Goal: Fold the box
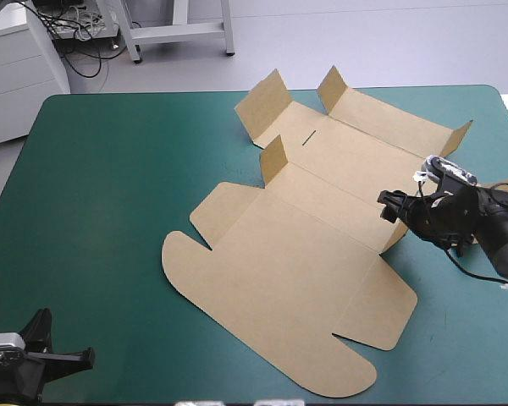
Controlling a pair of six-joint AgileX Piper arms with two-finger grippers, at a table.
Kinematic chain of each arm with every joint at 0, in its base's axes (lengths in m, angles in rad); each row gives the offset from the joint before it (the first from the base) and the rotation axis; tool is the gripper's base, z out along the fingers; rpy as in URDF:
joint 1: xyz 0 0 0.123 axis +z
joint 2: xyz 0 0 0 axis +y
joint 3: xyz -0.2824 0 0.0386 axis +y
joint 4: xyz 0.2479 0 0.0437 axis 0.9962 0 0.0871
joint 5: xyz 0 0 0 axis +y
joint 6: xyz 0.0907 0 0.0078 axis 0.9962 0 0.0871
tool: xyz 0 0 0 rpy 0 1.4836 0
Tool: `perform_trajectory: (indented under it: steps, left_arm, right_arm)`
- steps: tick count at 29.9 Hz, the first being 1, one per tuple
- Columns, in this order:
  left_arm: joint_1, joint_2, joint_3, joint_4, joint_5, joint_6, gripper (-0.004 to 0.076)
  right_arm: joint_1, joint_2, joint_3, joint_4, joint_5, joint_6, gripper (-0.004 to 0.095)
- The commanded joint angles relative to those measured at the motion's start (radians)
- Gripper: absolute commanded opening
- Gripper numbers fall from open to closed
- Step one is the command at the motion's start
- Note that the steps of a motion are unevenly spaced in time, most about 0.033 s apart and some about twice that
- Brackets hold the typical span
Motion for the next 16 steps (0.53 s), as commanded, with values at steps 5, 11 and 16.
perform_trajectory:
  steps: [5, 11, 16]
  left_arm:
    - [-0.007, -0.016, -0.018, -0.010, -0.074, -0.005, -0.0032]
    - [-0.007, -0.016, -0.018, -0.010, -0.074, -0.005, -0.0032]
    - [-0.007, -0.016, -0.018, -0.010, -0.074, -0.005, -0.0032]
  right_arm:
    - [0.002, 0.070, -0.035, 0.048, -0.021, 0.071, 0.0734]
    - [0.002, 0.079, -0.035, 0.054, -0.046, 0.071, 0.0733]
    - [0.002, 0.079, -0.035, 0.054, -0.040, 0.095, 0.0548]
